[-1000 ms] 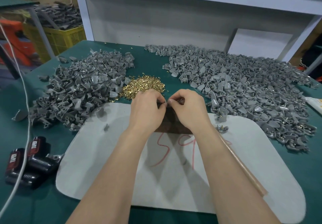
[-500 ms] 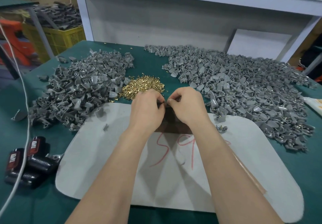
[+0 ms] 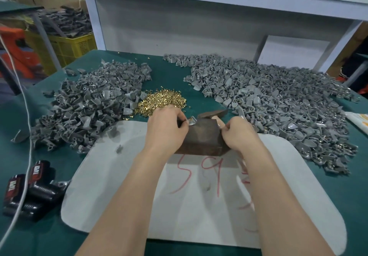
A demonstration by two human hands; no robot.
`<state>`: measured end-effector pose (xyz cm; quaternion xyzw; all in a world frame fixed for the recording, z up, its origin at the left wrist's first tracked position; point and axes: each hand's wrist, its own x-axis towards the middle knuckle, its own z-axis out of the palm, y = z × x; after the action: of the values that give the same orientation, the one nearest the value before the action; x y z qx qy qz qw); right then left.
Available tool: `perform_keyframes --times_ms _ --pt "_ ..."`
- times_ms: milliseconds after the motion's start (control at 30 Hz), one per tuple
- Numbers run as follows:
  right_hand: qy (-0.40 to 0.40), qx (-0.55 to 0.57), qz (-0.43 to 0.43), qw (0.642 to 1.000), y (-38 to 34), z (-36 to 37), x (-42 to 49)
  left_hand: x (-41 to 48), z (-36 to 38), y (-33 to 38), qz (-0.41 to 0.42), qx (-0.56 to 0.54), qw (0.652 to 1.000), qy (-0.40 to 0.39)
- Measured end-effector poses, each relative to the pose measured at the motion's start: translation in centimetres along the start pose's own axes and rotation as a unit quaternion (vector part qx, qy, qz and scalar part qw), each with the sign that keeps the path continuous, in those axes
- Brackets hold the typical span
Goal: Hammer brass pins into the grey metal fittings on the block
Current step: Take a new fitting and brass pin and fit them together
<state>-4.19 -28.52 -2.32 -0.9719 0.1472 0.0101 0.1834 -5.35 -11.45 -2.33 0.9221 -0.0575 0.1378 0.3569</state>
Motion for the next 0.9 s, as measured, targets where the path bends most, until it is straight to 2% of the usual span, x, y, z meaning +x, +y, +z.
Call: perform_keyframes --times_ms 200,500,567,667,767,900 --pt "0.06 0.053 -0.021 0.997 0.2 -0.7 0.2 0.0 -0.1 0.1 -0.005 -0.001 1.0 -0.001" --pt "0.021 -0.004 -0.018 1.0 0.1 0.3 0.4 0.1 0.0 0.0 0.004 -0.015 1.0 0.0" --pt "0.07 0.043 -0.042 0.996 0.0 0.1 0.1 0.1 0.1 0.0 0.009 -0.017 1.0 0.0" --pt "0.152 0.187 -0.133 0.961 -1.5 -0.3 -0.7 0.2 0.2 -0.2 0.013 -0.014 1.0 0.003" --pt "0.112 0.193 -0.212 0.951 -3.3 0.1 -1.6 0.2 0.2 -0.2 0.021 -0.01 1.0 0.009" --pt "0.105 0.174 -0.221 0.954 -4.1 1.0 -1.8 0.3 0.3 -0.3 0.026 -0.004 1.0 0.01"
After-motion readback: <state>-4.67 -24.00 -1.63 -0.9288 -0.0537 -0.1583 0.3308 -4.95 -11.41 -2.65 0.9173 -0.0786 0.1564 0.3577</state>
